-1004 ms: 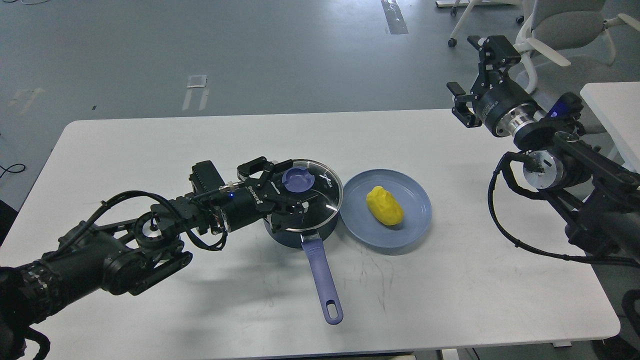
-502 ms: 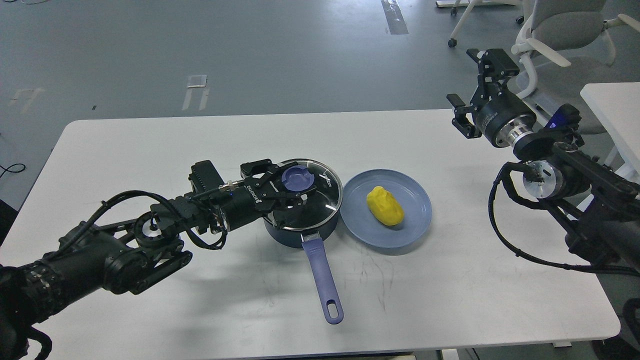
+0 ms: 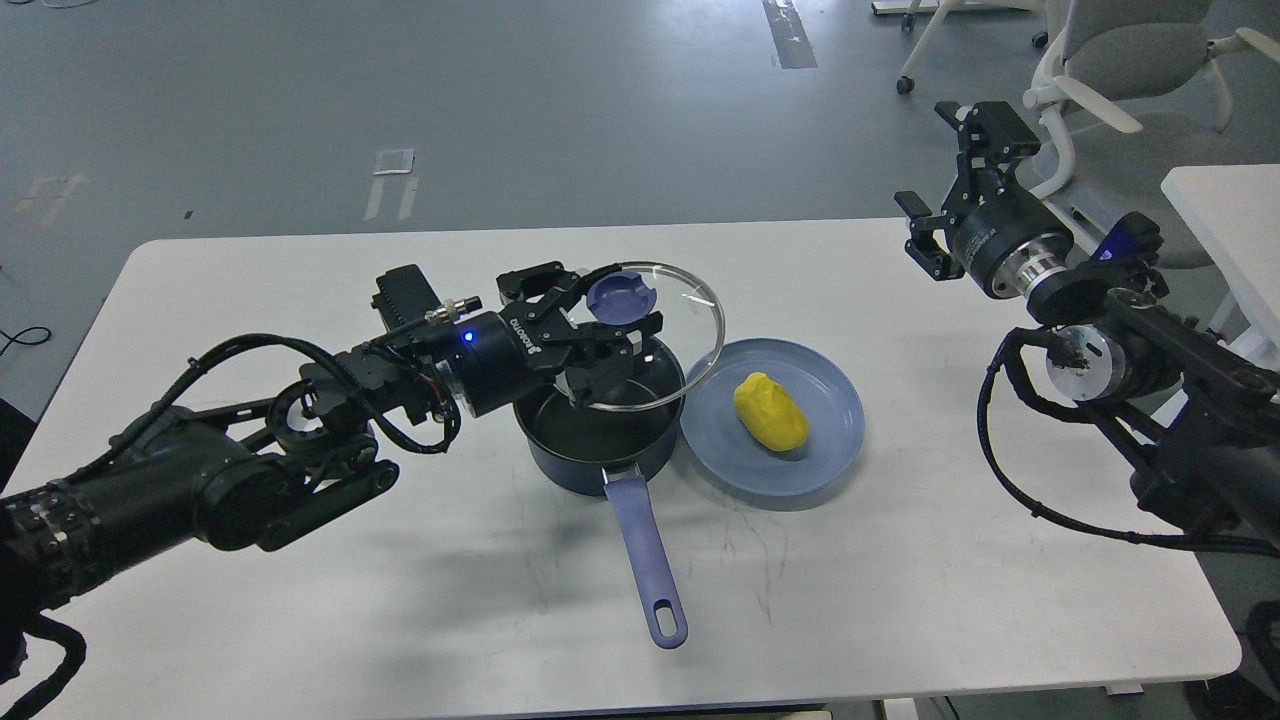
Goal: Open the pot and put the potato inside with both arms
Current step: 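Lift the glass lid off the saucepan with the left gripper, then lower the lid onto the table beside the pan and release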
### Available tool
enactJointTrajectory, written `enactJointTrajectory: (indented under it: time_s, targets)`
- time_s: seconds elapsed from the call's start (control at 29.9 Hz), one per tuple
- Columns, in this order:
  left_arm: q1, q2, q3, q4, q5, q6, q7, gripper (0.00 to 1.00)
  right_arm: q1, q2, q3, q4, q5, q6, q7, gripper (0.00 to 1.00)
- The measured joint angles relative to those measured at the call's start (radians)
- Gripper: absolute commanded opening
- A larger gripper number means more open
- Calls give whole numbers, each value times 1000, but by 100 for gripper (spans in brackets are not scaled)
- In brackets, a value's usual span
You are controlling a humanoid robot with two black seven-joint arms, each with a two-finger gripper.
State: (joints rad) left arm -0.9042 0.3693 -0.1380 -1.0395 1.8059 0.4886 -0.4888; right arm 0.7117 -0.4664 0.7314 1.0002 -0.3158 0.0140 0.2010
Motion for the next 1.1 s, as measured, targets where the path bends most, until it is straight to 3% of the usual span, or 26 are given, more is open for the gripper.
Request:
enactJointTrajectory:
  time_s: [0.33, 0.37, 0.4, 0.5, 0.74, 1.1]
  targets:
    - [-70, 174, 1, -41, -39, 0, 0, 33, 11, 1, 6, 1, 0, 4, 0, 100]
    - [-70, 207, 1, -41, -40, 0, 0, 32, 11, 1, 6, 1, 0, 5, 0, 100]
    - [-66, 239, 0, -40, -42, 0, 0, 24, 12, 2, 6, 1, 0, 5, 0, 100]
    - [-50, 314, 0, -41, -64, 0, 0, 20, 12, 6, 6, 0, 0, 6, 1, 100]
    - [75, 442, 3, -28, -160, 0, 0, 19, 12, 16, 5, 8, 1, 2, 2, 100]
    - [271, 440, 3, 80, -172, 0, 0, 20, 8, 17, -7, 3, 1, 2, 2, 100]
